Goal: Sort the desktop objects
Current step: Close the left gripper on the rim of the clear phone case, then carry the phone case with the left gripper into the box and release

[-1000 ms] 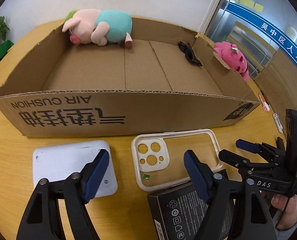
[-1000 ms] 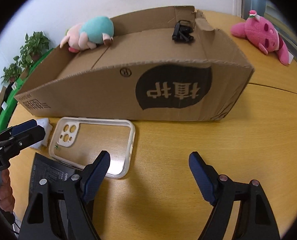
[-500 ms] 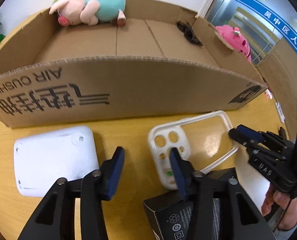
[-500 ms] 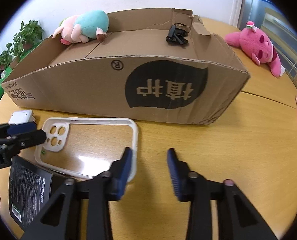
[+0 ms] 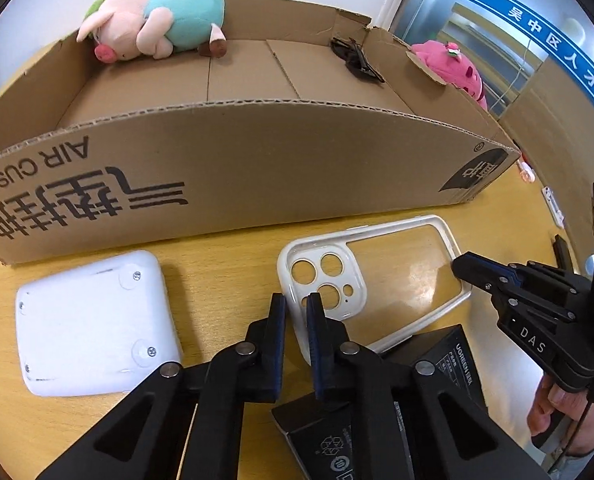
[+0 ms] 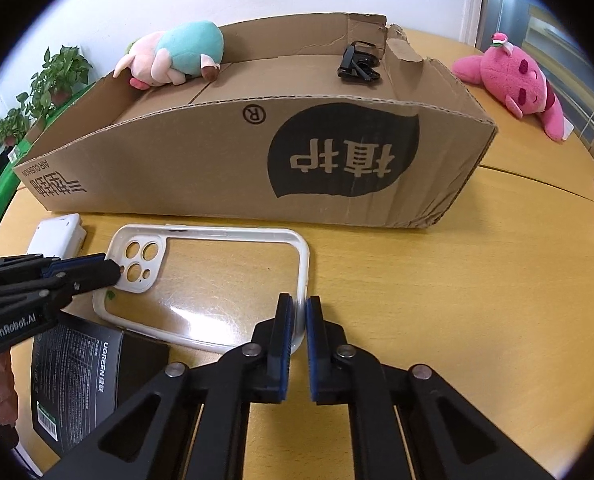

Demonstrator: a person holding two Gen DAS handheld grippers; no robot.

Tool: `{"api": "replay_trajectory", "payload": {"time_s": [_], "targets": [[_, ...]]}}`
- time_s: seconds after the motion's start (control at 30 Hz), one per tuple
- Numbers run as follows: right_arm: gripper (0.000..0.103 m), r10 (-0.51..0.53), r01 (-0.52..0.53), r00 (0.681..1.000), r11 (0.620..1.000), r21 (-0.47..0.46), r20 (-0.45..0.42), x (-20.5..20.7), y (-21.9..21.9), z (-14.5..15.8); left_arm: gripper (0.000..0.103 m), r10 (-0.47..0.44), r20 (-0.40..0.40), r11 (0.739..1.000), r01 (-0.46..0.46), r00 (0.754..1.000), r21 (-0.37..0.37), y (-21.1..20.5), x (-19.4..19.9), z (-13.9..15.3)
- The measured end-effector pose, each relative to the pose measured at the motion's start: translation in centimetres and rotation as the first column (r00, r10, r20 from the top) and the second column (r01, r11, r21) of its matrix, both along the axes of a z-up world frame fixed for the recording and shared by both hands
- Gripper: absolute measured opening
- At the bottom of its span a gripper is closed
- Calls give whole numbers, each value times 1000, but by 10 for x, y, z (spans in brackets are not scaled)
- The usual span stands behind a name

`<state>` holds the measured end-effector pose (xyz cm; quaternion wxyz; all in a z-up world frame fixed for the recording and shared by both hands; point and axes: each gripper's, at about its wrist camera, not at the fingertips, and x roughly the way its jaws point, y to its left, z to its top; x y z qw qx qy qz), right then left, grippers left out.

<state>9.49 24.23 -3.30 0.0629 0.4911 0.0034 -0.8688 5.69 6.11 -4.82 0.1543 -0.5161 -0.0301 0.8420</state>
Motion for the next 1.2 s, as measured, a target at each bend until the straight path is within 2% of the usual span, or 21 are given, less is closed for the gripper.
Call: {"api": "replay_trajectory", "payload": {"time_s": [0.1, 0.33, 0.4, 0.63, 0.93, 1.2], "targets": [[6, 1, -1, 1000, 1000, -1, -1, 4, -5, 0, 7, 7, -27, 999, -8, 1000, -39, 2, 3, 5], [5, -28, 26, 999, 999, -35, -45, 20, -6, 17, 6, -5, -103, 1000, 5, 995, 5, -6, 14, 36], [5, -30, 28, 996, 999, -21, -78, 25, -10, 30, 6, -10, -136, 1000, 11, 991, 11, -8, 16, 48], [5, -22, 27, 976, 999, 21, -215, 29, -23, 86, 6, 12, -231, 995, 12, 973, 101, -29, 12, 96], [6, 23, -8, 928, 999, 43, -371, 4, -39, 156, 6, 25, -382, 994, 16, 924, 104, -50, -15, 170], [6, 94, -88, 891, 996, 33, -444, -40, -62, 200, 6, 61, -478, 996, -24, 876, 83, -82, -46, 223]]}}
